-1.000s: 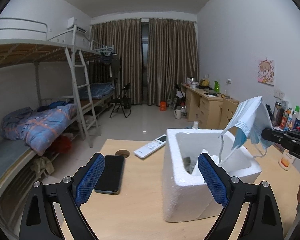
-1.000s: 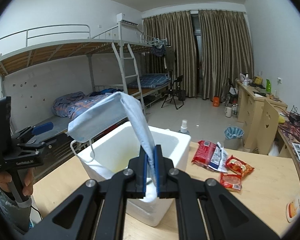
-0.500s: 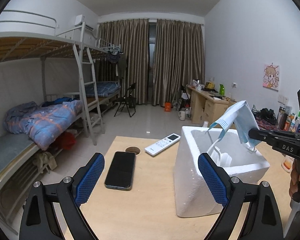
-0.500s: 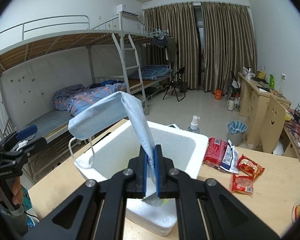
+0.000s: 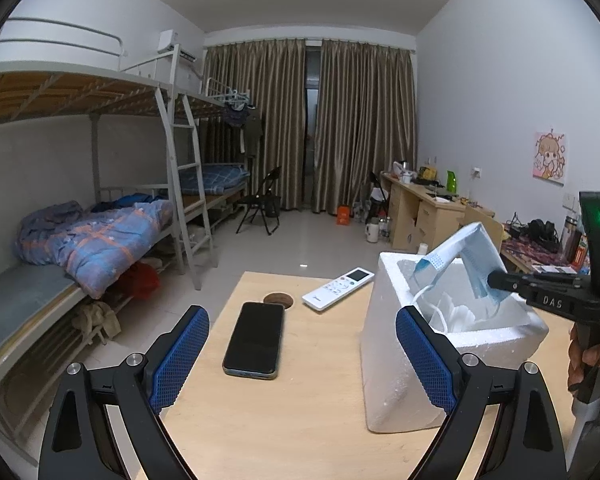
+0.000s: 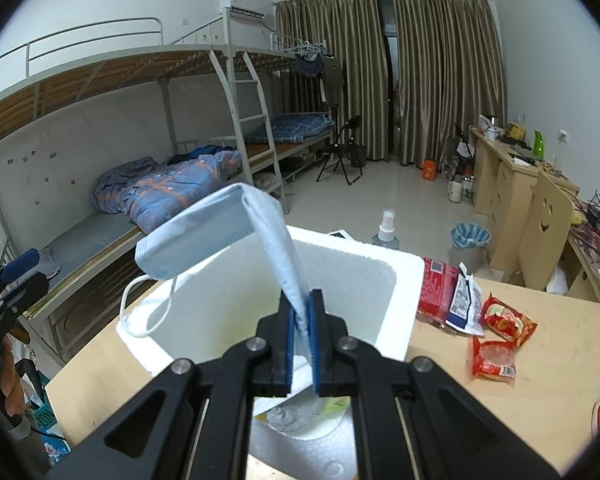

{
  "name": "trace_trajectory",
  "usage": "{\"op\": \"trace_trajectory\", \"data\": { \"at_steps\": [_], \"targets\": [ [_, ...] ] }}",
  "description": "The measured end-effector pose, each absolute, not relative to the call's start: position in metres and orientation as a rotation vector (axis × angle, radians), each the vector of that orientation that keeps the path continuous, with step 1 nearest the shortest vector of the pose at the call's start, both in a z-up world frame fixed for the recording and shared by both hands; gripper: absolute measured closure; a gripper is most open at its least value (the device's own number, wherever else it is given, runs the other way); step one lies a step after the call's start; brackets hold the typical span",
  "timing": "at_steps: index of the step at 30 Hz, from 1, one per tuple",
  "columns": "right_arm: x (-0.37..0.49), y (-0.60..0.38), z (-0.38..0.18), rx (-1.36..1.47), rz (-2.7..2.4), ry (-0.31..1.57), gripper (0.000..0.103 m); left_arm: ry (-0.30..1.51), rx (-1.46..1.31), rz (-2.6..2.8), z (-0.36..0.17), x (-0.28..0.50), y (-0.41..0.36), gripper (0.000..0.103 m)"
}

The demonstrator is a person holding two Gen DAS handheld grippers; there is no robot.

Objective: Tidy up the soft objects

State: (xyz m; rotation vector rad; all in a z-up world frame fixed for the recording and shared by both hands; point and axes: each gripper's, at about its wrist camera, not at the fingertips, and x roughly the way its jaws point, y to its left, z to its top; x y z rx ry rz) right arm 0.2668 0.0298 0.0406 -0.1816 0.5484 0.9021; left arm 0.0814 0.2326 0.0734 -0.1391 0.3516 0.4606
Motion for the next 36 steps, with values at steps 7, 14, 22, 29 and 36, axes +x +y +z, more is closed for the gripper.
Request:
{"op": "trace_trajectory", "data": {
  "at_steps": [7,14,22,29,36],
  "targets": [
    [0.270,0.029,0.037,-0.192,0.888,0.565,0.094,0.358,-0.141,0.453,0.073,0.084,0.231,0.008],
    [0.274,0.028,0.034,-0.190,0.870,0.580,0.090,0.363,-0.134,0.443,0.072,0.089,0.229,0.008],
    [0.266,0.017,0.042,-0.176,0.829,0.524,0.025,0.368,-0.126,0.437,0.073,0.092,0.227,0.008],
    [0.258,0.016,0.046,-0.179,0.845,0.509,0.025,0.366,-0.117,0.427,0.074,0.092,0.220,0.008],
    [0.248,0.001,0.052,-0.169,0.837,0.482,0.021,0.371,-0.110,0.407,0.073,0.096,0.207,0.008]
  ]
}}
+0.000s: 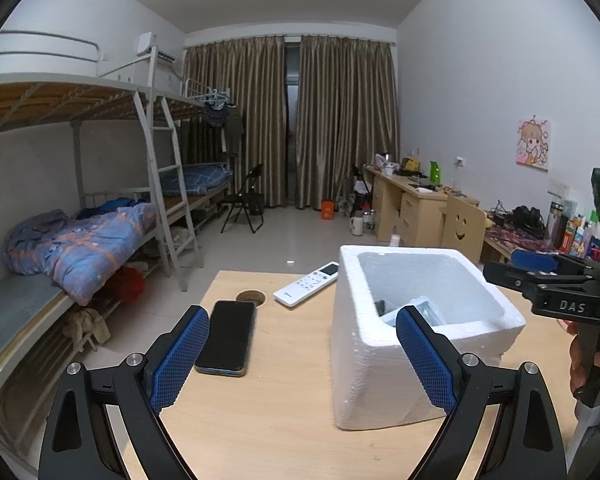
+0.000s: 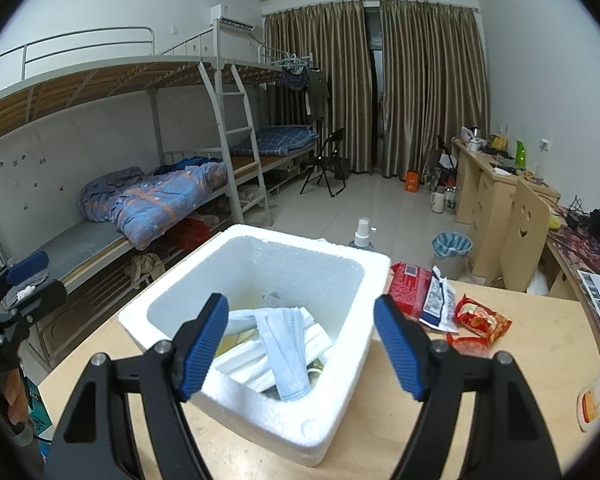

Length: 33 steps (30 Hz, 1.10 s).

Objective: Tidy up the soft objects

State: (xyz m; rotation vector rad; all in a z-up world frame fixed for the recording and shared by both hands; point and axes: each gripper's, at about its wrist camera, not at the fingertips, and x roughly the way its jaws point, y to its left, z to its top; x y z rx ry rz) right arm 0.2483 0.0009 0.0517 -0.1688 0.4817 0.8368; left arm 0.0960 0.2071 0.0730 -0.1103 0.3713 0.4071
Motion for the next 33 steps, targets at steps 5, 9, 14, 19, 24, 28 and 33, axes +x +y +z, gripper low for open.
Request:
{"op": "trace_trajectory", "data": {
  "at_steps": [5,9,14,19,24,28,33],
  "targets": [
    [0.241,-0.017,0.058,-0.155,0.810,0.453,0.014,0.361,-0.106,0.375,0.075,0.097,0.193,0.008],
    [0.234,-0.036,0.062,-0.129,0.797,0.428,0.005,0.355,-0.098,0.351,0.077,0.098,0.180,0.008],
    [0.228,-0.059,0.069,-0.086,0.776,0.410,0.000,0.344,-0.081,0.322,0.081,0.098,0.163,0.008],
    [0.217,-0.083,0.070,-0.073,0.727,0.389,0.000,0.330,-0.071,0.289,0.083,0.101,0.144,0.008],
    [0.207,-0.105,0.071,-0.053,0.684,0.377,0.000,0.325,-0.067,0.247,0.085,0.104,0.123,0.008],
    [0.196,-0.115,0.071,-0.040,0.677,0.370,0.000,0.317,-0.068,0.232,0.088,0.101,0.112,0.008],
    [0.180,-0.124,0.074,-0.043,0.680,0.350,0.000,0.302,-0.062,0.214,0.093,0.090,0.097,0.008]
  ]
}}
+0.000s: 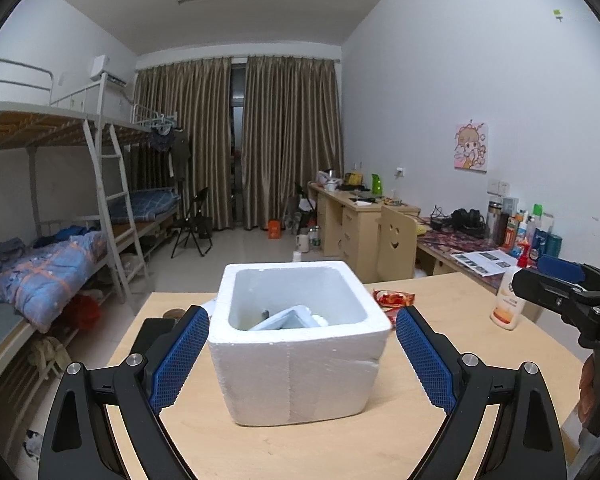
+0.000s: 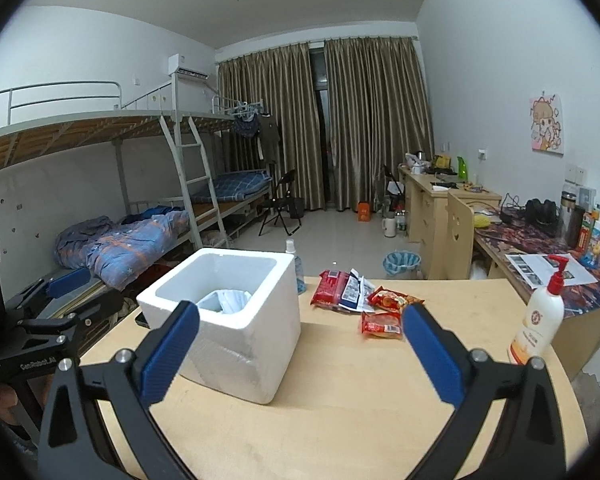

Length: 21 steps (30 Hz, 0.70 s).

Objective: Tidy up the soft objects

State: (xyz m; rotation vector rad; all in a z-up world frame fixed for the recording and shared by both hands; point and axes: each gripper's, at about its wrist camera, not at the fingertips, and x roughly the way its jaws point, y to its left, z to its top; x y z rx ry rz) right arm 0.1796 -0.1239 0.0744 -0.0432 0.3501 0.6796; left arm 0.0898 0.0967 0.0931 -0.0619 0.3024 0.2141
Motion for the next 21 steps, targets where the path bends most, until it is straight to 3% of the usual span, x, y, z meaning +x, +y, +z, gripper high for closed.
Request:
{"op": "trace_trajectory", "data": {
  "at_steps": [21],
  "targets": [
    [0.116,-0.155,0.074,-0.047,0.677,0.268,0.000,0.218,-0.045,0.199,0.105,0.018,0.061,0.008]
  ]
}}
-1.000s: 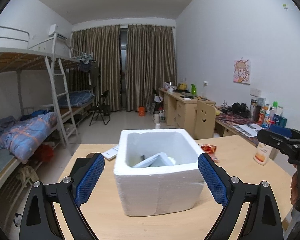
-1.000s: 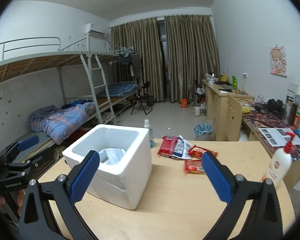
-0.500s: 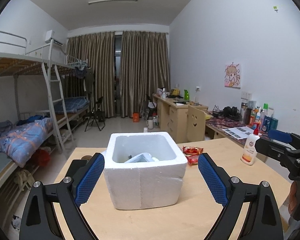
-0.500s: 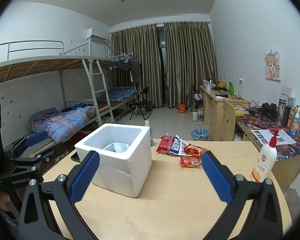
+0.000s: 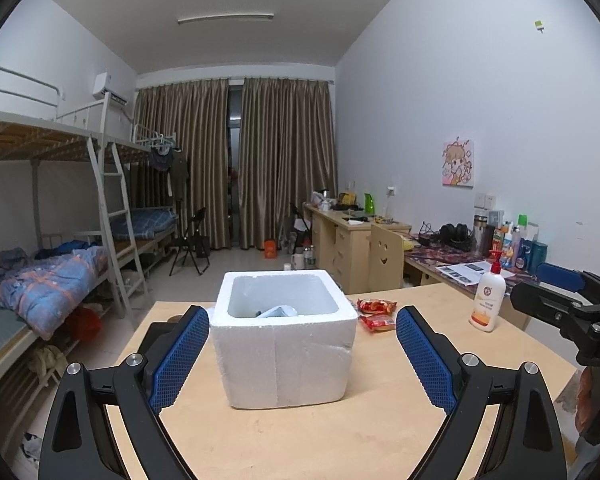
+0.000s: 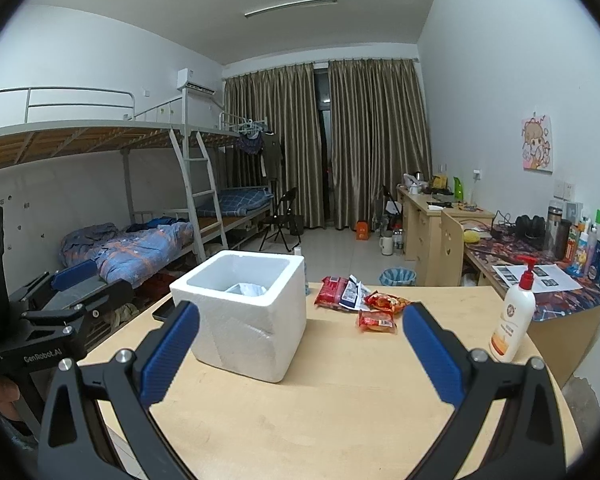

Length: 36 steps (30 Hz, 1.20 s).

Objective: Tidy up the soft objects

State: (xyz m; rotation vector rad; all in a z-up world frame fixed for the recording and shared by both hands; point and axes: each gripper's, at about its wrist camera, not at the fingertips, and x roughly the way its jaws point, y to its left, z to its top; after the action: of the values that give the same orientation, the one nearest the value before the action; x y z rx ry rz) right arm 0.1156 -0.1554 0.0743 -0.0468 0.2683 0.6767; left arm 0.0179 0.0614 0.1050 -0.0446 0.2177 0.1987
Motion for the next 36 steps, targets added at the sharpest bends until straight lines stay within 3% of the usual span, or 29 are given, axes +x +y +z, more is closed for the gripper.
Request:
{"op": "trace_trajectory", "data": {
  "at_steps": [36],
  "targets": [
    [0.072,-0.156,0.031,-0.057,0.672,0.198,0.000,0.177,-0.074,0.193,0.066,-0.018,0.052,0.008]
  ]
}}
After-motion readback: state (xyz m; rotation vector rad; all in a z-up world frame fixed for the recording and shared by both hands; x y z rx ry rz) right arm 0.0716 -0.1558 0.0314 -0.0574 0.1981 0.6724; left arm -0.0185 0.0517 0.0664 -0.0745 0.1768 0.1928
